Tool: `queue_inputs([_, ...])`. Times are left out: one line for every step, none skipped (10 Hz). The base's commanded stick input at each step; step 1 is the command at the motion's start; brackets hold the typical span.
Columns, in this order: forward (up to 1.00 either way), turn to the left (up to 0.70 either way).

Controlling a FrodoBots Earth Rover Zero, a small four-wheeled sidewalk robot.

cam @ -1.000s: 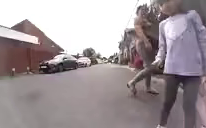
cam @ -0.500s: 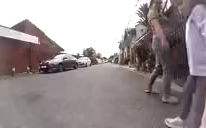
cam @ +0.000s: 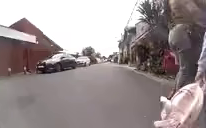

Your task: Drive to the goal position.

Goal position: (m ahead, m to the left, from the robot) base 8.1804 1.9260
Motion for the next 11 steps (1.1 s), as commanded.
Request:
queue_inputs([0.70,0.00])
queue_inputs([0.70,0.00])
queue_inputs([0.70,0.00])
queue_inputs([0.70,0.00])
queue_inputs([0.70,0.00])
queue_inputs([0.70,0.00])
queue_inputs([0.70,0.00])
queue_inputs([0.70,0.00])
queue_inputs([0.70,0.00])
queue_inputs([0.70,0.00])
queue_inputs([0.70,0.00])
